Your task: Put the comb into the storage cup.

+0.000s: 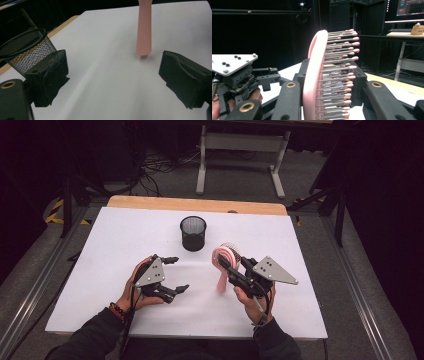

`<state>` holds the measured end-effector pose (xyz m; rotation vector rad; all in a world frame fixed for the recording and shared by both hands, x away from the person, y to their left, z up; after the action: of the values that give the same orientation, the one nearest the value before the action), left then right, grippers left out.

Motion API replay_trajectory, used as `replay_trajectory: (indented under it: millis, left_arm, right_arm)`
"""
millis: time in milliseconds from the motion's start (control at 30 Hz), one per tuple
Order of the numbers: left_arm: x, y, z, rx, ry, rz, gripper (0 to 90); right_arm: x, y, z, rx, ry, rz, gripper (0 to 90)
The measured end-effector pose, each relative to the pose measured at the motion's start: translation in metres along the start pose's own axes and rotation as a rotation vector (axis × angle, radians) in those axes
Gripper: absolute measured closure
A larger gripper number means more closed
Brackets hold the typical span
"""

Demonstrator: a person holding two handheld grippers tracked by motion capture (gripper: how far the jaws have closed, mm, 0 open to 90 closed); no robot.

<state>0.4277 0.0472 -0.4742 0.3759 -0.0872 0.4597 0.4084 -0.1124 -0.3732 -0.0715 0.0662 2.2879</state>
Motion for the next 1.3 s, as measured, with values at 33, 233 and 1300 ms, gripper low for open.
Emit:
replay_trajectory:
  millis: [33,233,1300]
  left_arm:
    - [0.001,0.002,-0.001,0.001,0.007,0.002,9.1]
    - [0.006,0.012,-0.008,0.019,0.000,0.018,8.6]
    - [0.021,0.067,-0.050,0.030,0.070,0.101,4.9]
  right_arm:
    - [0.000,0.000,0.000,0.000,0.002,-0.001,62.8]
    - [-0.002,0.002,0.002,-0.002,0.006,-0.007,62.8]
    - [-0.019,-0.002,0.024,-0.049,0.033,-0.034,62.8]
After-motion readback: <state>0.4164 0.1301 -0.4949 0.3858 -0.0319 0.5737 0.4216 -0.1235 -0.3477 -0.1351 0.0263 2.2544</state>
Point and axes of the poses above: each handheld gripper's, and its own axes: y roughly backward along the jaws, z roughly out of its top, x roughly to its left, the point moved 10 cm from there along -y, roughly forward along the jaws, and after that the axes turned 5 degrees about y, right-handed, at the moved point
